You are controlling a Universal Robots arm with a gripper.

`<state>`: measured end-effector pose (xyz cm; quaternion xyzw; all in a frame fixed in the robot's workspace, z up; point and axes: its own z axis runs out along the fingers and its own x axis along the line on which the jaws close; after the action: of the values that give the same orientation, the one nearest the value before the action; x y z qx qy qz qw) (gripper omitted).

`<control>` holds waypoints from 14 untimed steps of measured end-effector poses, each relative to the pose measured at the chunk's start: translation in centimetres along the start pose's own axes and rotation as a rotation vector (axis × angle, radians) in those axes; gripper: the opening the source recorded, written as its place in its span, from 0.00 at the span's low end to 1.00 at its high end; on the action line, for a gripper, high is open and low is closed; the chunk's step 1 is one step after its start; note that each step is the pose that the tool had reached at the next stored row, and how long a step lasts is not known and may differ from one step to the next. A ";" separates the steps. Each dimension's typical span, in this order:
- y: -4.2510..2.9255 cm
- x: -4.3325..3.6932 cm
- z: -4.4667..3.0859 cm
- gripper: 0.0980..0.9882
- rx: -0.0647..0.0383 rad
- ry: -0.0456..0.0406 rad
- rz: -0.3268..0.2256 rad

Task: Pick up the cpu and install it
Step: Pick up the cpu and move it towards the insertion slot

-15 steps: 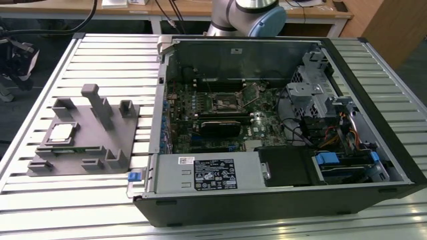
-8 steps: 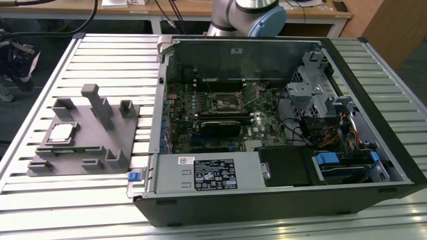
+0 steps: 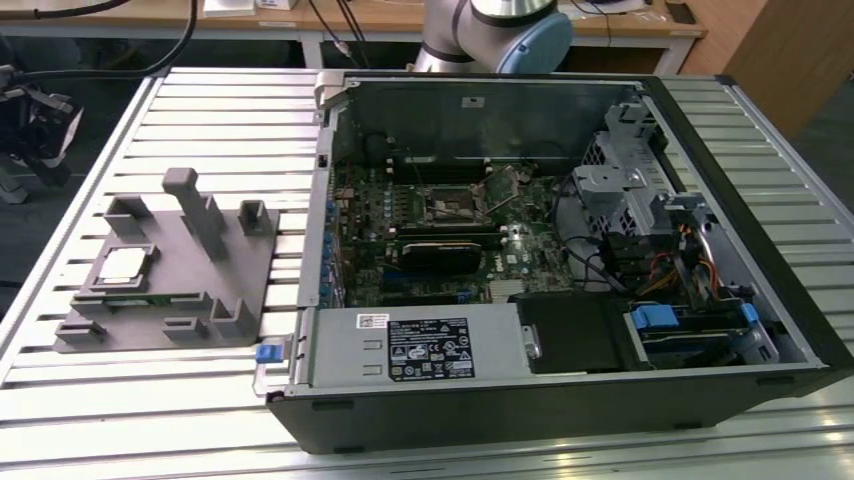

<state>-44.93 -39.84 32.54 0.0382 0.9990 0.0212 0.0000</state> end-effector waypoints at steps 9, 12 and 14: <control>-0.03 0.00 0.58 0.01 0.000 0.0051 0.000; -0.04 0.00 0.78 0.01 0.000 0.0051 0.000; -0.05 0.00 0.91 0.01 0.000 0.0051 0.000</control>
<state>-44.94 -39.85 31.62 0.0382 0.9990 0.0212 -0.0025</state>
